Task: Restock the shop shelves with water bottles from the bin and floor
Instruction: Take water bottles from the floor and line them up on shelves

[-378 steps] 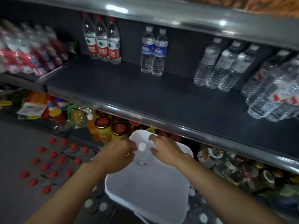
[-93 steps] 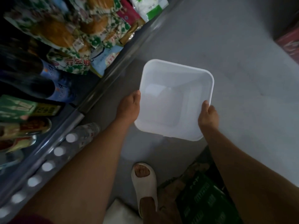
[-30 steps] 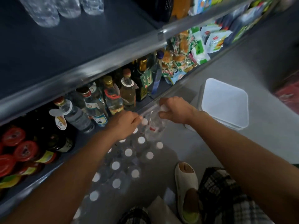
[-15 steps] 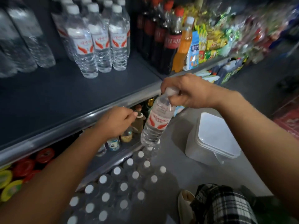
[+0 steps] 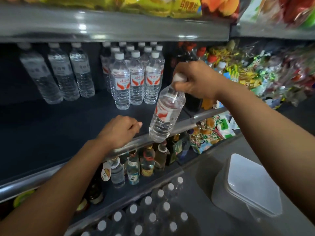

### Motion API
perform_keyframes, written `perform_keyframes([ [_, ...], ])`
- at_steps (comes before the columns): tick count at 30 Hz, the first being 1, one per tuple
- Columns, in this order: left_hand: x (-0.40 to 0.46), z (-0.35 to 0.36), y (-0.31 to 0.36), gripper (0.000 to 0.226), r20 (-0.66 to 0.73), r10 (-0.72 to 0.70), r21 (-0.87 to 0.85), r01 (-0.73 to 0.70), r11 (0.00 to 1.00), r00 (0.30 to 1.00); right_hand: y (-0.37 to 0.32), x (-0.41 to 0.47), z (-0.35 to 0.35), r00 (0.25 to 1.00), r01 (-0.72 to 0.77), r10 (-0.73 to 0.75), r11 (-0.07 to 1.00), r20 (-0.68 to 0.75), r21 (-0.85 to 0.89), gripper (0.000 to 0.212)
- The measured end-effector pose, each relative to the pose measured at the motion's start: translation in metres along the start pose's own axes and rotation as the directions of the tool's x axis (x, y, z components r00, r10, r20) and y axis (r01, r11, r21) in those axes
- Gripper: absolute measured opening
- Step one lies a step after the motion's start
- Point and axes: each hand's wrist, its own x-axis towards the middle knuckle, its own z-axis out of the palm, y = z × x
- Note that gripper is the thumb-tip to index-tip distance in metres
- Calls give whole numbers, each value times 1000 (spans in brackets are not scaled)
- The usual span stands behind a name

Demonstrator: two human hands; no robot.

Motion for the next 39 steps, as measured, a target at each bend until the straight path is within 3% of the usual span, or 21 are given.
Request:
perform_keyframes([
  [9,54,12,16,39,1,-26,-31,26,999,1000,54,62,7,970,-204,193,977,-148,-67,46],
  [18,96,41,20,41,-43,-35,-22,34,999,998,108,117,41,927,-323,304,945,-221,-56,43],
  [39,123,72,15,47,-68,-96,78,101,992,993,144,189,73,914,-314,353,928,-202,200,44],
])
